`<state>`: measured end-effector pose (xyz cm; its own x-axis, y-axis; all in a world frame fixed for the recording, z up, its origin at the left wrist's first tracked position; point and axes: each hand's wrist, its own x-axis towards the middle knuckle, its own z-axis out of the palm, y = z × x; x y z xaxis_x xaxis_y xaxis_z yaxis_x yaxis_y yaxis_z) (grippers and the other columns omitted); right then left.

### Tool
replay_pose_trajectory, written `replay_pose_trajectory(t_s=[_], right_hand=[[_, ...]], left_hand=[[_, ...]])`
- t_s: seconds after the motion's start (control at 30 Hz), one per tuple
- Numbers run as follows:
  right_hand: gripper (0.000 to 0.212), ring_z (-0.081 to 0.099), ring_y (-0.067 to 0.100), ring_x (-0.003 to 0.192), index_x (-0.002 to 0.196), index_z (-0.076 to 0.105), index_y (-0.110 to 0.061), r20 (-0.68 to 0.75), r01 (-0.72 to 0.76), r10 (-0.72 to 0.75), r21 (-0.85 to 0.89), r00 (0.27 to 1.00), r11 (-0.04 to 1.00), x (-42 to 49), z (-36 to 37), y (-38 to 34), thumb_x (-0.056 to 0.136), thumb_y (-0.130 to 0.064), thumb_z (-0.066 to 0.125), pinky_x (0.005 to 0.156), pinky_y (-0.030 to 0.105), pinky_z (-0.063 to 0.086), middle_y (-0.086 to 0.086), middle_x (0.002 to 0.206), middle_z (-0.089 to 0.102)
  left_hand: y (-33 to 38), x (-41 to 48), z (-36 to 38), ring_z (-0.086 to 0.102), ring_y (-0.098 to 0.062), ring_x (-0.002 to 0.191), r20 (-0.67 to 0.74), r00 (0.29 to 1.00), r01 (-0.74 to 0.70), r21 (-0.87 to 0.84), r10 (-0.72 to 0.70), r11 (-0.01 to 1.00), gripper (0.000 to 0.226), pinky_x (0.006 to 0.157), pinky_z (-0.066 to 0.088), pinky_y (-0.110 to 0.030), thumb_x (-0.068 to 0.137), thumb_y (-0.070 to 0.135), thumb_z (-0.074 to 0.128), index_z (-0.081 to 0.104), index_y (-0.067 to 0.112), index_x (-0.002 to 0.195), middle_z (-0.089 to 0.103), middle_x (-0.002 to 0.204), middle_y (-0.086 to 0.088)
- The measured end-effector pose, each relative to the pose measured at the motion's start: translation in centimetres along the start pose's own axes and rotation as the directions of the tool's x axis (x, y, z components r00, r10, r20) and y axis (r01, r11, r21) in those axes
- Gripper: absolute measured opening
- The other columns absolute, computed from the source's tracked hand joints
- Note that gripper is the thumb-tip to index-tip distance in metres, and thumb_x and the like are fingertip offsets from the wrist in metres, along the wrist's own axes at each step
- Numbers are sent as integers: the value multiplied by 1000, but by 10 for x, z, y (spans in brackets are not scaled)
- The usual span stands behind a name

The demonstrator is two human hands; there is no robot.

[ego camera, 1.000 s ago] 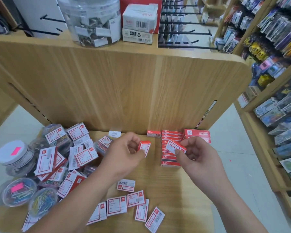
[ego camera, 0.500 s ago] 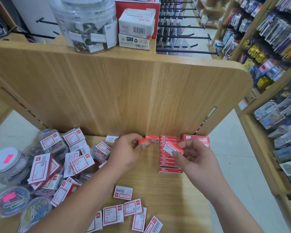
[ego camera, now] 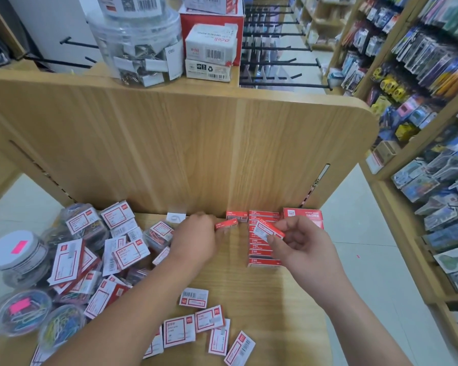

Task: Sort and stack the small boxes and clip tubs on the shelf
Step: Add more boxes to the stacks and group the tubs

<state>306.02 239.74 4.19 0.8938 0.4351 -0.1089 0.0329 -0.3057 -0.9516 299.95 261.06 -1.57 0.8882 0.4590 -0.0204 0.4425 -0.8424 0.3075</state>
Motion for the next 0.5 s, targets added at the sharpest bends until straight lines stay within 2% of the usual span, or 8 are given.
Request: replay_pose_trajectory(t_s=[0.07, 0.13, 0.2, 0.33, 0.4, 0.5], right_hand=[[18, 67, 40, 79, 92, 67, -28, -7, -5, 5, 8, 1000, 1000, -3, -1, 0, 88, -14, 77, 72, 50, 57, 16, 82, 71], [17, 67, 39, 76, 93, 67, -27, -3, -7, 7, -2, 1000, 1000, -5, -1, 0, 88, -15, 77, 70, 50, 56, 16, 79, 70], [16, 66, 34, 70, 94, 66, -26, -2, -6, 6, -10, 1000, 1000, -7, -2, -1, 88, -16, 77, 66, 47, 55, 11, 75, 70], [15, 58, 16, 58, 95, 65, -24, 3, 2, -2, -28, 1000, 1000, -8, -4, -2, 90, -15, 75, 57, 32, 48, -1, 66, 66], [14, 58, 15, 58, 95, 65, -23, 9, 7, -7, -32, 1000, 999, -9, -4, -5, 90, -15, 75, 56, 31, 47, 0, 67, 67], [14, 62, 27, 62, 95, 65, -24, 5, 16, -16, -42, 1000, 999, -9, -4, -7, 90, -15, 75, 58, 40, 51, 9, 73, 69]], left_hand=[[0, 2, 3, 66, -32, 85, -19, 1000, -14, -61, 13, 998, 38, 61, 41, -36, 97, 55, 56, 68, 21, 83, 67, 85, -5], [2, 4, 3, 64, -32, 76, -45, 999, 7, -94, -11, 996, 42, 57, 37, -35, 94, 55, 61, 56, 20, 70, 64, 74, -4], [4, 6, 1, 63, -33, 74, -49, 998, 45, -80, -50, 996, 44, 56, 37, -34, 92, 56, 63, 58, 18, 69, 64, 71, -5], [11, 13, -3, 64, -35, 75, -13, 998, 65, -54, -66, 996, 50, 57, 40, -34, 90, 61, 64, 62, 15, 70, 62, 71, -8], [14, 15, -2, 63, -35, 72, 9, 996, 84, -68, -84, 994, 55, 56, 40, -34, 88, 64, 64, 56, 15, 64, 57, 64, -6], [16, 15, 4, 63, -36, 69, 24, 998, 65, -113, -62, 991, 53, 54, 41, -35, 91, 59, 63, 54, 17, 61, 54, 59, -5]])
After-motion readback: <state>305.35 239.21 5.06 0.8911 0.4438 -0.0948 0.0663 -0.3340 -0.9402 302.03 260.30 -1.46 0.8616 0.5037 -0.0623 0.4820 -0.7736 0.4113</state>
